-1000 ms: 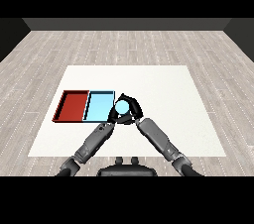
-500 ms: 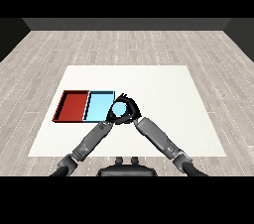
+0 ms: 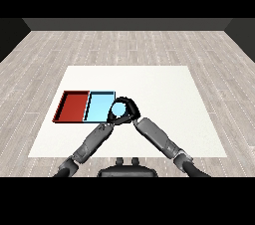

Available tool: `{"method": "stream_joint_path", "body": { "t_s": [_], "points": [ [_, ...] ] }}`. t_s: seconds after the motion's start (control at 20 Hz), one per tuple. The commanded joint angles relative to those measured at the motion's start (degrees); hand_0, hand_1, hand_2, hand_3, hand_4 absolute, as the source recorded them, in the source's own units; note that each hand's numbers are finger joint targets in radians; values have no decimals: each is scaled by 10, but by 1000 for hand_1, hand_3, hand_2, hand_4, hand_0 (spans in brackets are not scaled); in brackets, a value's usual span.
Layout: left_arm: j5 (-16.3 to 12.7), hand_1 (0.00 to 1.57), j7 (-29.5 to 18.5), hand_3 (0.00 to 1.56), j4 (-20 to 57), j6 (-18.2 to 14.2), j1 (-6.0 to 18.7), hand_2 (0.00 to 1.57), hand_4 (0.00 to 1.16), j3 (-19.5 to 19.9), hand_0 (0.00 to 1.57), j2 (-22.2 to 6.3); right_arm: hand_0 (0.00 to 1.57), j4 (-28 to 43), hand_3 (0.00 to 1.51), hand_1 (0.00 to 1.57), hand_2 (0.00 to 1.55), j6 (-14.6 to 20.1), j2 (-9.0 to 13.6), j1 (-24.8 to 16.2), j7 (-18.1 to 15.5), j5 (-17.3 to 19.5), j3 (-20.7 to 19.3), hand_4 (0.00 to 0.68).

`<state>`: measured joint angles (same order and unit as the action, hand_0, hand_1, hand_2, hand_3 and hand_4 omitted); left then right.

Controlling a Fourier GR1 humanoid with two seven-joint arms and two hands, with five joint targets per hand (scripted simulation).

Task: Pick the blue can and put it in the blue box

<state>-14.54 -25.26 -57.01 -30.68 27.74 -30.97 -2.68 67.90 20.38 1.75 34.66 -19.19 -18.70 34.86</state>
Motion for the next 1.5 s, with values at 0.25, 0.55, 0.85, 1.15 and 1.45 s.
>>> {"method": "stream_joint_path", "body": {
  "t_s": [0.25,0.55,0.85,1.15,1.45],
  "points": [
    [-60,1481,36,1368,20,25,20,1457,601,18,1481,26,1405,72,1396,1405,1451,1,-9,-27,49,1,-12,552],
    [-59,1571,8,1448,28,44,-2,1516,1097,21,1571,26,0,34,0,0,0,-25,-17,-33,26,-24,-31,0],
    [-54,1571,-17,1454,24,27,-23,1520,1121,8,1571,27,0,83,0,0,0,-27,-17,-62,57,4,-32,0],
    [-48,1571,-22,1498,38,26,-28,1571,1137,3,1571,27,0,67,0,0,0,-33,-17,-53,51,-4,-57,0],
    [-24,1571,-10,1508,59,30,13,1571,1133,34,1571,26,0,106,0,0,0,-99,-11,-89,57,6,-119,0]
  ]
}}
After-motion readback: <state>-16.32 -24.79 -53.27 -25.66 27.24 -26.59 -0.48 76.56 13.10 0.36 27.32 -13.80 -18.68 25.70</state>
